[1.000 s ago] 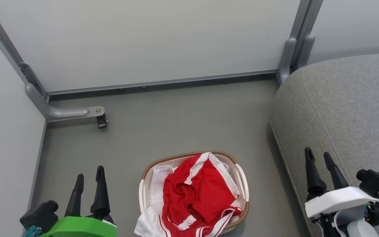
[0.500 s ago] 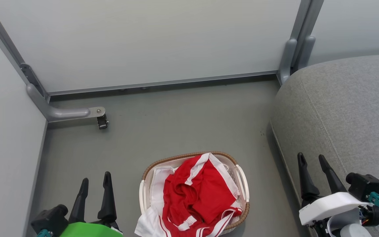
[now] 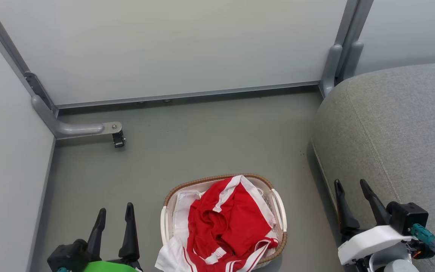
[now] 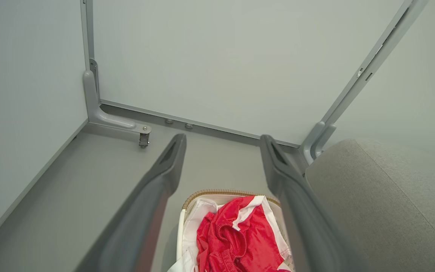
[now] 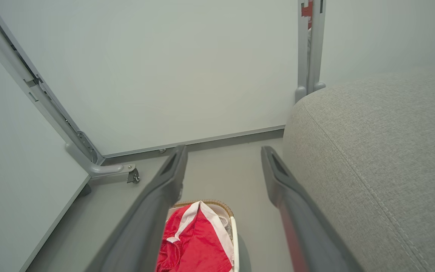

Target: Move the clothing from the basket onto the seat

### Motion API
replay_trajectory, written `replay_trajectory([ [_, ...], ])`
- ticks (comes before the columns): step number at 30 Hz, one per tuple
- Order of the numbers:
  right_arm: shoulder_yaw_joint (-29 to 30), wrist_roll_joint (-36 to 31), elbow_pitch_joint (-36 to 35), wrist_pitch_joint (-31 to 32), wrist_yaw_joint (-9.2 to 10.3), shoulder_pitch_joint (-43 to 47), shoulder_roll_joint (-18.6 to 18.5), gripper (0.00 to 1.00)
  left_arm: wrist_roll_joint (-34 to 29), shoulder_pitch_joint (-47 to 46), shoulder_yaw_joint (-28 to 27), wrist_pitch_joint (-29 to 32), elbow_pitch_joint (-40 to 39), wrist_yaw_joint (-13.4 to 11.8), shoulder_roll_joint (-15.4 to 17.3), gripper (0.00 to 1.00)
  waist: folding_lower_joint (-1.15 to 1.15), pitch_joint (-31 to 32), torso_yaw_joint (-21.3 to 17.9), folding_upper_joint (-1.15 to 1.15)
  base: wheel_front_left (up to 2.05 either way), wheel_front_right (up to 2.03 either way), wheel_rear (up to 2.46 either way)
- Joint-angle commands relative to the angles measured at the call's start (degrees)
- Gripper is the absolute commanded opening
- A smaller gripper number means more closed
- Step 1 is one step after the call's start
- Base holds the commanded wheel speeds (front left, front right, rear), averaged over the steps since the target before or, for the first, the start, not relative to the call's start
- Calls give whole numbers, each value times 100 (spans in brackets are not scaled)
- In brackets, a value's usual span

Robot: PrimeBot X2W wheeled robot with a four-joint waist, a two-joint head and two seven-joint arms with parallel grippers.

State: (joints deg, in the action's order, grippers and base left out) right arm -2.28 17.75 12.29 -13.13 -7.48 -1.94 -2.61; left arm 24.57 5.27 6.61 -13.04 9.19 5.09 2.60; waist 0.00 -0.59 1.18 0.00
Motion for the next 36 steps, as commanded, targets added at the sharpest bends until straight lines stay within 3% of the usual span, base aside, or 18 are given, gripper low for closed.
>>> replay_trajectory([
  [1, -13, -144, 5, -46, -2, 46, -36, 100, -121, 67, 16, -54, -17, -10, 44, 100, 0, -3, 2, 0, 0, 0, 0],
  [18, -92, -801, 56, -213, -2, 63, -44, 100, -696, 147, 110, -232, 34, -63, 47, 100, 0, -21, 25, 0, 0, 0, 0],
  [36, -99, -773, 95, -215, -1, 51, -44, 100, -687, 111, 92, -222, 100, -46, 46, 100, 0, -26, 20, 0, 0, 0, 0],
])
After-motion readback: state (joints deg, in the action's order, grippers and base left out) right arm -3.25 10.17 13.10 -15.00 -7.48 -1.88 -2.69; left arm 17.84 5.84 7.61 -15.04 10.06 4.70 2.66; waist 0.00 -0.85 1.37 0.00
